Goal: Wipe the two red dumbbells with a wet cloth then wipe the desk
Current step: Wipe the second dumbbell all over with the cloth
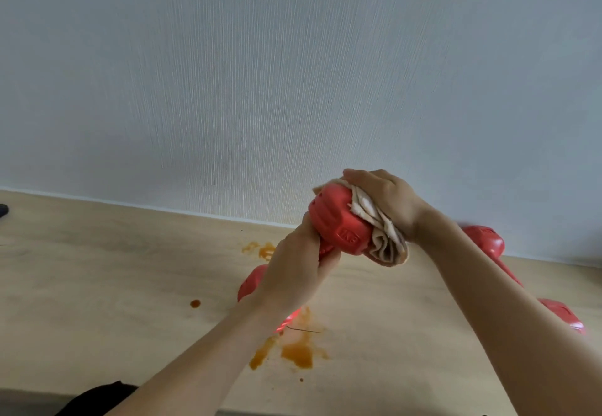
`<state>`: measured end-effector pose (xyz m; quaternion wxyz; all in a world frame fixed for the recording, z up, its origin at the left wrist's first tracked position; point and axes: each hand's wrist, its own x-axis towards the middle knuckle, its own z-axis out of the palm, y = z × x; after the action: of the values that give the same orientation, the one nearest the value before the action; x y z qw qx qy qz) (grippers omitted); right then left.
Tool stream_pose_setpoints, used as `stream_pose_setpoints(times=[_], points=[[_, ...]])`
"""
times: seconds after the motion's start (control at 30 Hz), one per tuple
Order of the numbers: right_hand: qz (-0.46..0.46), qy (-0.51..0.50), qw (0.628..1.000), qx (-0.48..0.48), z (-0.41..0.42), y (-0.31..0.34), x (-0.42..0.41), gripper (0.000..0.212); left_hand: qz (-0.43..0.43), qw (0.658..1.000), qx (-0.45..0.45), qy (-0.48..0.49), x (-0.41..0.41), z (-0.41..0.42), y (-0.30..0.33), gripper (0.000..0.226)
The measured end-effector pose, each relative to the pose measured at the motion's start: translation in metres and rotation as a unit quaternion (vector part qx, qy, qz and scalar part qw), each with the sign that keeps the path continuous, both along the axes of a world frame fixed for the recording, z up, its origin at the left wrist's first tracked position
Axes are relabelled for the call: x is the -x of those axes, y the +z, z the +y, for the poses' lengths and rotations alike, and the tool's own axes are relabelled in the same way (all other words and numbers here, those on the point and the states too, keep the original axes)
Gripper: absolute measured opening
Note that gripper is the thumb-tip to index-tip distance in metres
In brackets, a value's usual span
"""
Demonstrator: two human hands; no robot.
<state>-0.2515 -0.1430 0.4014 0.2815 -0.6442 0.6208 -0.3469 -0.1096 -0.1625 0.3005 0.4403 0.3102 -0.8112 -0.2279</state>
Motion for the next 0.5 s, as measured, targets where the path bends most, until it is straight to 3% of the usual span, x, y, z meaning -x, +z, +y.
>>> stream_pose_setpoints(times=[0.17,0.33,0.5], points=[[0.072,-0.111,0.991,-0.005,0.006,-0.002,0.002,0.046,-0.024,0.999,0.007,0.020,0.006,0.002,0.002,0.023],[0.082,-0.187,0.979,-0.010,0.011,-0.009,0.006,0.040,-0.047,0.998,0.016,0.043,0.011,0.003,0.003,0.031],[0.091,-0.233,0.968,0.023,0.020,-0.015,0.003,0.040,-0.048,0.997,0.008,0.061,0.009,-0.003,0.002,0.023]])
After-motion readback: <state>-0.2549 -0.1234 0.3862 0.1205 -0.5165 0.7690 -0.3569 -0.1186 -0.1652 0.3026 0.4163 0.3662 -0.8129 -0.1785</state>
